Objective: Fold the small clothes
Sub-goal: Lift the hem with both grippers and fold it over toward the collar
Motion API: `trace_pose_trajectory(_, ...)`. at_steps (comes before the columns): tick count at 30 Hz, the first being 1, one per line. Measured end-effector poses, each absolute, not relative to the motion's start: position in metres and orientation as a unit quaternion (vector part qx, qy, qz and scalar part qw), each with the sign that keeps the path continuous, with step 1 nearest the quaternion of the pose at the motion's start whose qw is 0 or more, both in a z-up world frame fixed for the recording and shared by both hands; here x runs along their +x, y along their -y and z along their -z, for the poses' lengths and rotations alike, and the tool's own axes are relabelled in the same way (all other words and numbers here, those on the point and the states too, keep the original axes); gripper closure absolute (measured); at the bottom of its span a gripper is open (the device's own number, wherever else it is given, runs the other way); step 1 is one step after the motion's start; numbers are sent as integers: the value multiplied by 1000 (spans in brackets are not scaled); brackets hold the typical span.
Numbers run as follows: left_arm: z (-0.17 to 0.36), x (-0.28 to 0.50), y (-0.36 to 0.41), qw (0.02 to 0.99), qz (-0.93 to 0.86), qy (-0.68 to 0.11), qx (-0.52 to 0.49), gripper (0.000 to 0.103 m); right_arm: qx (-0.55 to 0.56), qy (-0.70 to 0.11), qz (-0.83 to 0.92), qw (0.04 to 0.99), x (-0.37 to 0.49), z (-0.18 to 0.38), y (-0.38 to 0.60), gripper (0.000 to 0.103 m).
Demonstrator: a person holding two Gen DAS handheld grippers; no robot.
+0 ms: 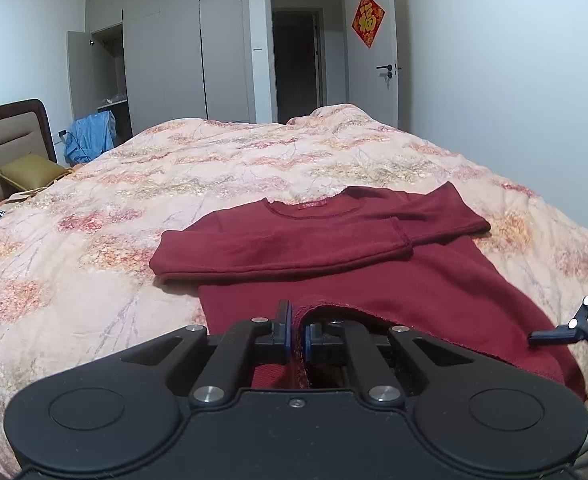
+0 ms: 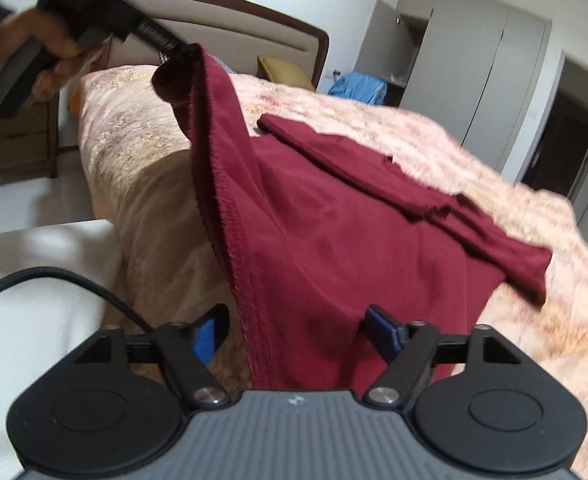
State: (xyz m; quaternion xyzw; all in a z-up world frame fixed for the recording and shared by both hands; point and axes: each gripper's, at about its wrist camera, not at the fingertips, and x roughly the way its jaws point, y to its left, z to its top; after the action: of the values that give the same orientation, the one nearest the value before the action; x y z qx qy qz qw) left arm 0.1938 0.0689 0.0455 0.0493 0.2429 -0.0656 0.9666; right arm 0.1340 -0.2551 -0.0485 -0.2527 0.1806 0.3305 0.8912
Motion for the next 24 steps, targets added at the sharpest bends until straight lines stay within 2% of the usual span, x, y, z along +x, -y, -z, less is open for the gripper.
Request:
trace_pose_trajectory(5, -54, 190, -69, 969, 66, -233, 53, 97, -332, -124, -270, 895, 124, 61, 228, 21)
trace_pose_trajectory(7, -56, 186, -70, 970, 64, -230, 53, 97, -359, -109, -243, 895, 120, 64, 226, 38)
trace_pose_trajectory(8, -56, 184, -70, 970, 64, -228, 52, 97, -365, -106, -233, 895, 118, 64, 228, 41)
trace_pose_trajectory(15, -51, 153, -71, 976, 57, -203, 61, 97, -391, -64, -196, 897, 85, 54, 262, 50)
trace_pose_trajectory(17, -47, 143, -71, 976, 58, -199, 61, 98, -397, -52, -189, 897, 74, 54, 270, 58)
trace_pose_trajectory(21, -39, 130, -72, 978, 57, -192, 57, 99, -392, -65, -191, 897, 69, 56, 279, 94)
trace_pose_trajectory(24, -38, 119, -71, 981, 50, -178, 57, 100, -378, -65, -193, 903, 68, 51, 282, 97)
